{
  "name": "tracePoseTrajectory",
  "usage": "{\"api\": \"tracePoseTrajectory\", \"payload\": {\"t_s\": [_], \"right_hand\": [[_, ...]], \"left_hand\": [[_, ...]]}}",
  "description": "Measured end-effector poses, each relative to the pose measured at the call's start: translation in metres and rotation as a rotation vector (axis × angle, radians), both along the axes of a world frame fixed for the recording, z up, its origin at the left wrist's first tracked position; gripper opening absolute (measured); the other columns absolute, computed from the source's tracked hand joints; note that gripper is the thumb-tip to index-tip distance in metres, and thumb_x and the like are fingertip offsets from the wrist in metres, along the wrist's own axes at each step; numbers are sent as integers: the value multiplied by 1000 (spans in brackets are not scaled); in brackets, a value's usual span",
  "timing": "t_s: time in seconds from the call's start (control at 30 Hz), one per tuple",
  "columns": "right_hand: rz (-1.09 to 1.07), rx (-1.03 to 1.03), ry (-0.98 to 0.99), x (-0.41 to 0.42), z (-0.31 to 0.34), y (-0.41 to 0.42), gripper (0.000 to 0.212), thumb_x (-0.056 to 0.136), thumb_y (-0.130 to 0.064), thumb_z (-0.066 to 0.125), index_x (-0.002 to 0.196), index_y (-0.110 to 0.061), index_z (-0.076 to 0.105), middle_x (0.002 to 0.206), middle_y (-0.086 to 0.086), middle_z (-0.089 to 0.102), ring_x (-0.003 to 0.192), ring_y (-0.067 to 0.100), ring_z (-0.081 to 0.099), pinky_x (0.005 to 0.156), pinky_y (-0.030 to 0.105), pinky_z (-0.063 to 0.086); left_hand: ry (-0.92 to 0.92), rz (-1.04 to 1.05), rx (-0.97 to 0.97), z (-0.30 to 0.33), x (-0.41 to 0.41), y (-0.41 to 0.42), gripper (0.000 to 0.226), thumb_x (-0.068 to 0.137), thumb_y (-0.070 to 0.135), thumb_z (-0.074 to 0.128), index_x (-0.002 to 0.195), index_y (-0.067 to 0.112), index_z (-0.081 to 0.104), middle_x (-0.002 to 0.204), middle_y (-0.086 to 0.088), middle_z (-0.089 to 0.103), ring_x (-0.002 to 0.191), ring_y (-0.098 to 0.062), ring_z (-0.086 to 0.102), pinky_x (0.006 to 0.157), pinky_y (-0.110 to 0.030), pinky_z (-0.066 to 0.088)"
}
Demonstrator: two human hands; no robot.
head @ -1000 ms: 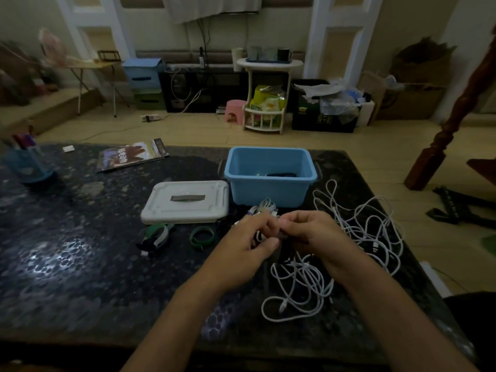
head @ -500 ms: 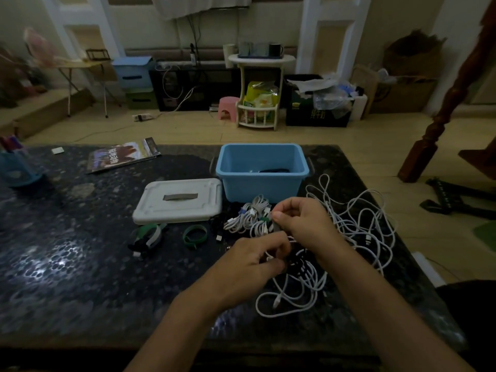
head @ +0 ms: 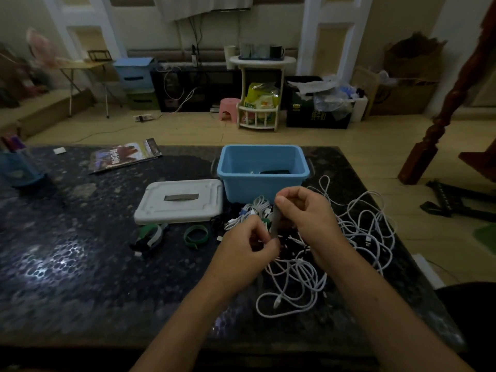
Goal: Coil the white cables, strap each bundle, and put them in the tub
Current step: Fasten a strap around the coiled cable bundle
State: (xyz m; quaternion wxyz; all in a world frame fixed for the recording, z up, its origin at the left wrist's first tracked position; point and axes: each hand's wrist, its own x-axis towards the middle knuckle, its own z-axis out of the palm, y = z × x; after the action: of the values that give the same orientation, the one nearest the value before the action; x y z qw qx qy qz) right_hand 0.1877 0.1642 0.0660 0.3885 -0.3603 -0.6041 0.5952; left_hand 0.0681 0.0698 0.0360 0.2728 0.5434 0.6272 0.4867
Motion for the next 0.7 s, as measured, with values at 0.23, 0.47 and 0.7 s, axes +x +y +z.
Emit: {"api": "tracePoseTrajectory", "payload": {"t_s": [0.23, 0.47, 0.7], "right_hand": [[56, 70, 45, 2, 1, -3, 11, 93, -4, 65, 94, -15, 67, 89, 3, 70, 81, 9, 69, 72, 23, 56], [207, 16, -379, -3, -7, -11, 27, 96, -44, 60, 109, -22, 69, 98, 2, 73, 85, 12, 71, 76, 34, 59], [303, -205, -268, -8, -3, -17, 24, 99, -28, 59, 110, -8, 66, 97, 17, 74, 77, 24, 73, 75, 40, 61]], "left_hand": [[-40, -35, -70, 2, -14, 3, 15, 79, 20, 74, 82, 14, 60, 81, -9, 72, 81, -31, 70, 79, -51, 57], [20, 161, 84, 12, -23, 1, 19, 85, 10, 73, 73, 9, 59, 63, 5, 62, 58, -4, 54, 58, -23, 46], [39, 176, 156, 14, -35, -1, 26, 84, 4, 73, 68, 12, 54, 55, 12, 54, 51, 0, 47, 52, -14, 38]]}}
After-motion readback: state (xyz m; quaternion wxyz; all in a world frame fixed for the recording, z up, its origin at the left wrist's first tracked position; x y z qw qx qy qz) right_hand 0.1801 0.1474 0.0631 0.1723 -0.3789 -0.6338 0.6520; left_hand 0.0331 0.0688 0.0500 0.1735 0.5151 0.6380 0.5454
